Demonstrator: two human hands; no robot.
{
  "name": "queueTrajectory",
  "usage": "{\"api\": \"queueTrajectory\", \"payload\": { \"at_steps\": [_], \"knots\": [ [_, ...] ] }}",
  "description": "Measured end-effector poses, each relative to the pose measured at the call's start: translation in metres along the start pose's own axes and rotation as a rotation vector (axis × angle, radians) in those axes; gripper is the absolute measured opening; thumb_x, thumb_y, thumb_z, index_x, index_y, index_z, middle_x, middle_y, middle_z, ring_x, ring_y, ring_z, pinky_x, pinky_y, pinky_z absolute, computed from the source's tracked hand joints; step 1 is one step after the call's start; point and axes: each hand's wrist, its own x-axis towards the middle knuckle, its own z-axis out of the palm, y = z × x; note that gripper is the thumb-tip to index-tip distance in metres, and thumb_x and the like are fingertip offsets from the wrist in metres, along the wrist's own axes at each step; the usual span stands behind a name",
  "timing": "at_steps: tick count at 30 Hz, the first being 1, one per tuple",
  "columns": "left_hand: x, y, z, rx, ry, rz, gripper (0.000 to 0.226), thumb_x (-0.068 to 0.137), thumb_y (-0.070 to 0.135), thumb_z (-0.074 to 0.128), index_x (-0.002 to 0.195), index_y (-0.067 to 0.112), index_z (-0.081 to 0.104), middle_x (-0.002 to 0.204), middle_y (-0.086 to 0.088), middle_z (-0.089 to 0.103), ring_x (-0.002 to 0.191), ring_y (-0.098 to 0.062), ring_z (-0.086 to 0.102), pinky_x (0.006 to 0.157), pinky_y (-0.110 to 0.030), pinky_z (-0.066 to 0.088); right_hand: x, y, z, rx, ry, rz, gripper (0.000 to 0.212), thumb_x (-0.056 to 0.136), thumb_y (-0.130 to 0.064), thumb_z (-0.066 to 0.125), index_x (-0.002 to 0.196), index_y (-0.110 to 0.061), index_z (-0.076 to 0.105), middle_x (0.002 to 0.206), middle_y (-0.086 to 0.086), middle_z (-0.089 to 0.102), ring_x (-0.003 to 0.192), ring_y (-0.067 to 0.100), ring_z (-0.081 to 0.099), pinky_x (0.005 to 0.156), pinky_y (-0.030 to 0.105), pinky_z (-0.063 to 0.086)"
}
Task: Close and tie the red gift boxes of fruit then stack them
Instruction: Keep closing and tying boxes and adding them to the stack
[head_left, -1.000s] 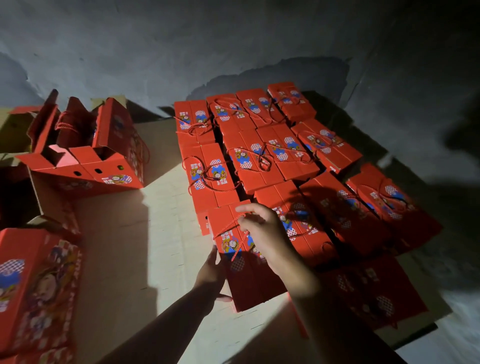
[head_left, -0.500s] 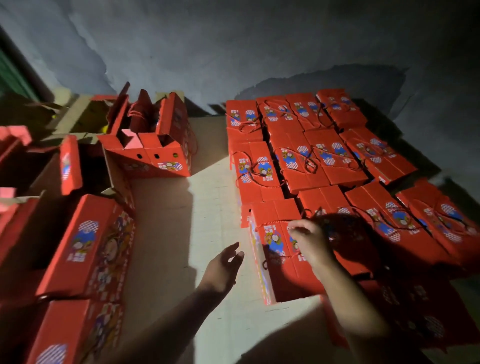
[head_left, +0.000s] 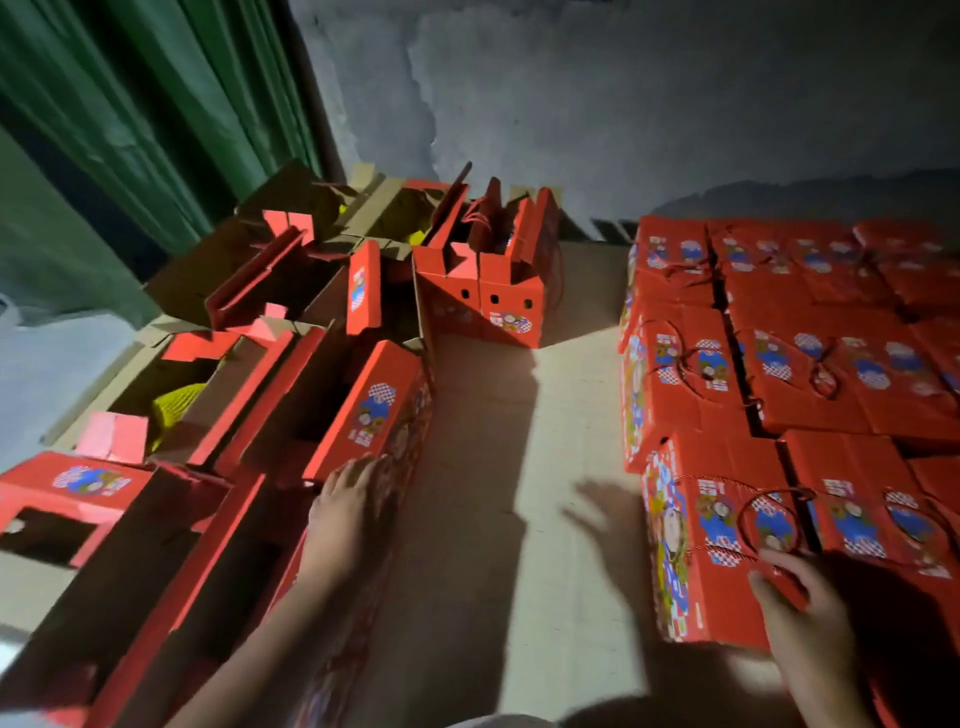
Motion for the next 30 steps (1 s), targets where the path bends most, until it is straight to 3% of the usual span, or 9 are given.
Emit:
{"api": "queueTrajectory", "payload": {
  "at_steps": [3,7,9,11,16,19,24,28,30],
  "knots": [
    [-0.019,-0.028,-0.002,0.106,-0.105,-0.255,0.073,0.091,0.044,0.065,0.153,0.023,0.035,0.157,-0.006,0.035,0.145,-0.030,0.030,0.111,-0.054,0.035,-0.016,0.004,0.004,-0.017,-0.013,0.020,0.024,0.089,-0.001,0.073,0.098,-0.023,0.072,0.129,0.009,0.066,0.115,0.024,0.057,0.097,0.041,0.046],
    [-0.039,-0.046,0.014,0.019,-0.177,-0.455,0.078,0.090,0.050,0.062,0.154,0.023,0.026,0.145,-0.009,0.041,0.132,-0.035,0.040,0.100,-0.057,0.041,-0.030,0.000,0.010,0.021,-0.053,0.041,0.022,0.092,-0.003,0.071,0.099,-0.023,0.072,0.129,0.004,0.065,0.118,0.028,0.058,0.088,0.017,0.050],
    [-0.044,-0.051,0.019,-0.014,-0.125,-0.523,0.085,0.086,0.061,0.060,0.152,0.022,0.025,0.137,-0.009,0.046,0.125,-0.036,0.047,0.096,-0.056,0.043,-0.035,-0.004,0.011,-0.002,-0.061,0.038,0.022,0.093,-0.005,0.071,0.100,-0.027,0.073,0.126,-0.002,0.063,0.116,0.024,0.056,0.095,0.037,0.049],
    [-0.044,-0.053,0.020,-0.045,-0.090,-0.557,0.089,0.079,0.068,0.061,0.147,0.021,0.027,0.127,-0.010,0.051,0.116,-0.036,0.053,0.092,-0.053,0.045,-0.038,-0.007,0.011,-0.008,-0.061,0.044,0.022,0.094,-0.007,0.070,0.100,-0.029,0.073,0.122,-0.005,0.062,0.112,0.020,0.055,0.094,0.043,0.047],
    [-0.037,-0.063,0.011,-0.210,0.055,-0.471,0.038,0.074,0.044,0.074,0.096,0.025,0.050,0.085,0.008,0.062,0.071,-0.016,0.063,0.061,-0.040,0.058,-0.042,-0.006,0.007,0.035,-0.070,0.038,0.024,0.094,-0.007,0.069,0.097,-0.031,0.073,0.121,-0.003,0.065,0.114,0.022,0.057,0.096,0.042,0.047],
    [-0.032,-0.064,0.008,-0.176,0.012,-0.438,0.015,0.078,0.026,0.075,0.073,0.020,0.063,0.067,0.007,0.066,0.056,-0.011,0.063,0.051,-0.034,0.056,-0.045,-0.002,0.003,0.040,-0.062,0.037,0.022,0.095,-0.008,0.068,0.095,-0.029,0.073,0.122,0.003,0.068,0.117,0.027,0.060,0.094,0.029,0.049],
    [-0.040,-0.047,0.015,-0.135,0.053,-0.264,0.024,0.082,0.022,0.068,0.062,0.020,0.057,0.061,0.008,0.061,0.052,-0.008,0.057,0.044,-0.027,0.042,-0.054,0.006,-0.002,0.048,-0.060,0.066,0.023,0.095,-0.010,0.069,0.095,-0.032,0.073,0.120,0.001,0.069,0.115,0.028,0.062,0.100,0.052,0.051],
    [-0.065,-0.026,0.016,-0.102,0.021,-0.215,0.043,0.082,0.058,0.050,0.065,0.019,0.056,0.063,0.006,0.061,0.056,-0.016,0.060,0.048,-0.031,0.047,-0.064,0.007,-0.007,0.086,-0.013,0.049,0.030,0.094,-0.008,0.068,0.093,-0.037,0.074,0.113,0.001,0.071,0.108,0.022,0.064,0.087,0.018,0.051],
    [-0.082,-0.013,0.017,-0.062,0.005,-0.180,0.051,0.078,0.067,0.039,0.065,0.019,0.051,0.064,0.002,0.062,0.059,-0.022,0.061,0.049,-0.033,0.045,-0.070,0.009,-0.009,0.104,-0.007,0.054,0.025,0.095,-0.007,0.067,0.093,-0.031,0.074,0.113,0.002,0.072,0.105,0.020,0.063,0.086,0.024,0.049]
  ]
}}
